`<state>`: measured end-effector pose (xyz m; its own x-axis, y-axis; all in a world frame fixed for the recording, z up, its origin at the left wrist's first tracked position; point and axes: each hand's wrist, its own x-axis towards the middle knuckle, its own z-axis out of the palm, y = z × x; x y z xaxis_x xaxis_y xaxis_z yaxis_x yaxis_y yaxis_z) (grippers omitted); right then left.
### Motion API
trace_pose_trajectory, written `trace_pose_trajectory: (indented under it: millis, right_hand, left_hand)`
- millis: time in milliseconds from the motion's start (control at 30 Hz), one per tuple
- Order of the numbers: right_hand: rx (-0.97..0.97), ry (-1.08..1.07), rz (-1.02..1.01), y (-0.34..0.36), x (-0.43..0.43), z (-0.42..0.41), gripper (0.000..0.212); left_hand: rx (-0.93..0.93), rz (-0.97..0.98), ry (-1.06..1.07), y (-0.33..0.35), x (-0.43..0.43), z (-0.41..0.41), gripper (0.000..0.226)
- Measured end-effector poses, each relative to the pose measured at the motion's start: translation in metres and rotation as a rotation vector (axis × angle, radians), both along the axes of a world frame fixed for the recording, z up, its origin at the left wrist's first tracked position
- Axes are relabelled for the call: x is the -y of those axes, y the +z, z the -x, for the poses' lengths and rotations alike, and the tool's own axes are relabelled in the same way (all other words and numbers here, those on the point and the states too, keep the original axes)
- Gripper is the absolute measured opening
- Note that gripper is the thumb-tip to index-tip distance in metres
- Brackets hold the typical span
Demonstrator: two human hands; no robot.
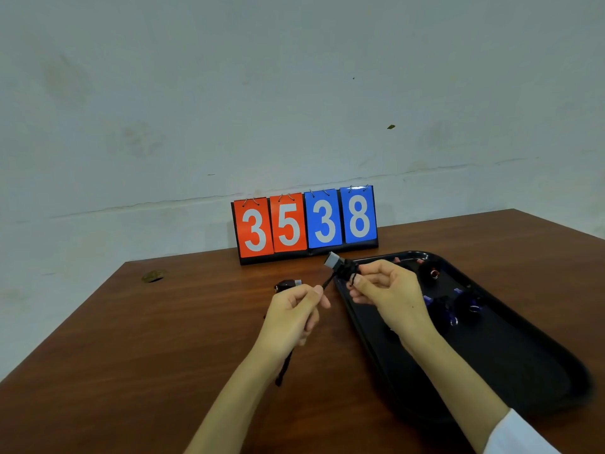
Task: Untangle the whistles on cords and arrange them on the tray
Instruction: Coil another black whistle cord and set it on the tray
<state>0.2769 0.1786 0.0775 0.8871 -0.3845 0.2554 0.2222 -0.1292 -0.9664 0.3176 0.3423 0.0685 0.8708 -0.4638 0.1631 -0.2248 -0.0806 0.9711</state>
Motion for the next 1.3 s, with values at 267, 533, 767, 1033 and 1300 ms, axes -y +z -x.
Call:
trace_pose_trajectory:
  millis: [267,533,767,1033,1300]
  right_hand:
    - [-0.009,-0.246,0.565,-0.016,-0.007,0.000,0.012]
    - [-0.057,-0.098,0.799,-0.022,-0.005,-0.002,0.014]
    - [-0.130,0.227,0.791,-0.019,-0.008,0.001,0.011]
    - [-0.146,0.597,0.425,-0.010,-0.012,0.005,0.008]
    - [-0.090,0.585,0.140,-0.007,-0.013,0.005,0.008]
  left_hand:
    - [0.134,-0.142,-0.027,-0.003,0.004,0.002,0.030]
    - [0.154,-0.192,-0.006,0.000,-0.003,-0.003,0.032]
    - [0.320,-0.329,0.084,-0.003,-0.019,-0.019,0.030]
    - [0.120,-0.230,-0.013,-0.001,-0.026,-0.023,0.041]
    - [-0.207,0.086,-0.120,-0.007,-0.010,-0.013,0.040]
